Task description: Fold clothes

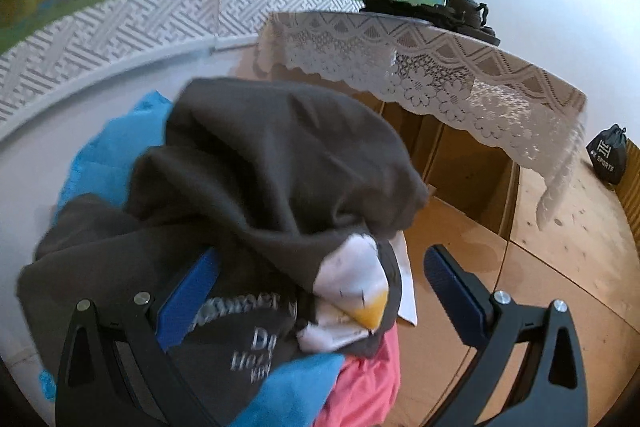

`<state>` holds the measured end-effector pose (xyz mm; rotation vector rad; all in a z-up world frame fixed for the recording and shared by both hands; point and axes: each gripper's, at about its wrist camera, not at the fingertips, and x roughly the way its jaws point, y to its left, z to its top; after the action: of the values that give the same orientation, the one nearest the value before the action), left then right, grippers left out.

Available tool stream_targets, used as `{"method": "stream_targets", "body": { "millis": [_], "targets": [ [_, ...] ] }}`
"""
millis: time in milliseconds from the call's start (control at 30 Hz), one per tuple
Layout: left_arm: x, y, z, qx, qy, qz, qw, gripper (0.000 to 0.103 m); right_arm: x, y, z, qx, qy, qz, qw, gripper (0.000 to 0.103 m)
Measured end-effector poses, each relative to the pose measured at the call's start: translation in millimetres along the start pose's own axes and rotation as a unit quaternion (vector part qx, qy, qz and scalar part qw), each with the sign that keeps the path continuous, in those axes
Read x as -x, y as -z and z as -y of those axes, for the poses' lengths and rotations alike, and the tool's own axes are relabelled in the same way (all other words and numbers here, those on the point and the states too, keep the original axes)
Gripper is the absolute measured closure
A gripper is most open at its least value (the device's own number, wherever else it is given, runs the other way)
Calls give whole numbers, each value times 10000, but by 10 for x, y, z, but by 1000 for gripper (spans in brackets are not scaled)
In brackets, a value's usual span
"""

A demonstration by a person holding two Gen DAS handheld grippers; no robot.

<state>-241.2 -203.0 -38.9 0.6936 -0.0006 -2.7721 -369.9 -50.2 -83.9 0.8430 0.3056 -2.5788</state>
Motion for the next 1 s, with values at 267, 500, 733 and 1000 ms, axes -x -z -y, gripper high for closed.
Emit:
{"method": "stream_targets", "body": {
  "millis": [267, 500, 733, 1000],
  "targets": [
    [-65, 25, -77, -36, -103, -25, 9999, 9, -350, -67, -52, -243, -869, -604, 9941, 84],
    [53, 37, -135, -83, -231, -2, 9997, 9, 70, -140, 48, -293, -777, -287, 9961, 96],
    [418, -28, -191, -95, -290, 228, 9993, 9, 1184, -132, 460, -385, -572, 460, 9966, 98],
    [825, -94, 11, -364, -70, 453, 9983, 9, 2689, 630, 1476, -759, 410, 805, 9930, 98]
  ]
}}
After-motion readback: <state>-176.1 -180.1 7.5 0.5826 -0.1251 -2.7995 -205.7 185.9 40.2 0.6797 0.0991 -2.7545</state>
